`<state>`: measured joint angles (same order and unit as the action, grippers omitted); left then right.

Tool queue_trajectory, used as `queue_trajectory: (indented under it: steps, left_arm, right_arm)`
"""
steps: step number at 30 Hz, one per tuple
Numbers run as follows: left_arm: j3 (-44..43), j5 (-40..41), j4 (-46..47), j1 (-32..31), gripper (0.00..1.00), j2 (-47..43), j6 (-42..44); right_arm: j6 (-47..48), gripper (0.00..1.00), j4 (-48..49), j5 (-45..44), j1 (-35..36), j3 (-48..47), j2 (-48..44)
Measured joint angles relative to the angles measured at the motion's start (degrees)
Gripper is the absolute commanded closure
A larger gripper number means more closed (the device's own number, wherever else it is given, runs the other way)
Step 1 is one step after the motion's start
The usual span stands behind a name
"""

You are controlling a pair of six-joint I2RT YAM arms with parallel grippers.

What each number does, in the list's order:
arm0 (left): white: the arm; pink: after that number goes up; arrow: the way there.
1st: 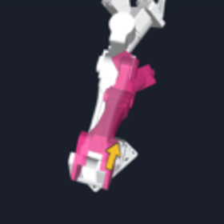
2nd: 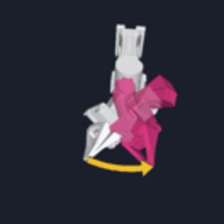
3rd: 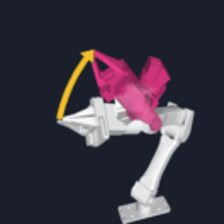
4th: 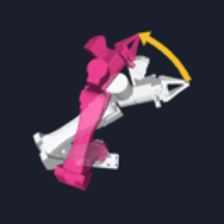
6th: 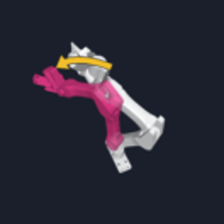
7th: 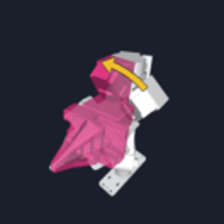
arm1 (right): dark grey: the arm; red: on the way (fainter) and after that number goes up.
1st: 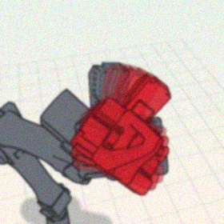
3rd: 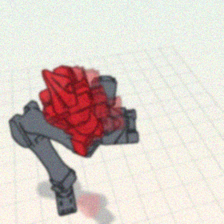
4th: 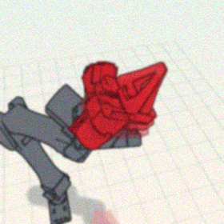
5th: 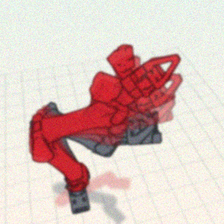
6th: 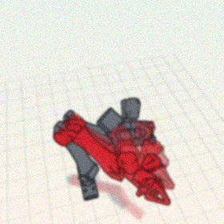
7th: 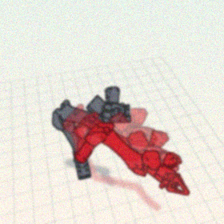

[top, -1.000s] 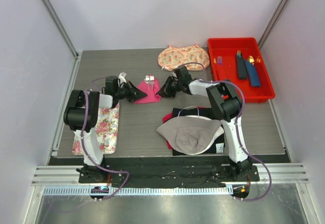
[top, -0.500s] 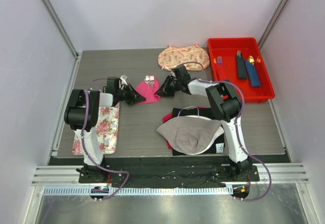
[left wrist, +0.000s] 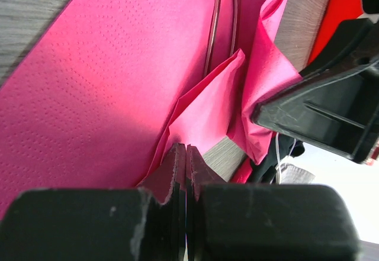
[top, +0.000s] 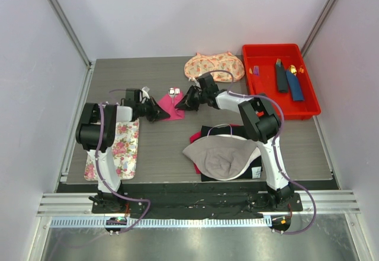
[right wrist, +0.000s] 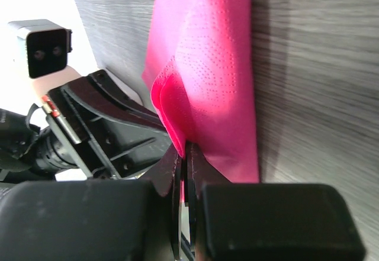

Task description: Place the utensils on the paper napkin and roll it up

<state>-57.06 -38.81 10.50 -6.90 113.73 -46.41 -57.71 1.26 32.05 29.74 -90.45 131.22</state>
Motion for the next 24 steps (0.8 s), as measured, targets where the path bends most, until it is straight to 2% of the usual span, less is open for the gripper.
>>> queue_trajectory:
  steps: [24]
  left_arm:
    - [-0.68, -0.09, -1.27, -0.13, 1.0, 0.24, 0.46]
  right_arm:
    - [-4.48, 0.95, 1.88, 0.0, 1.95, -1.9, 2.34]
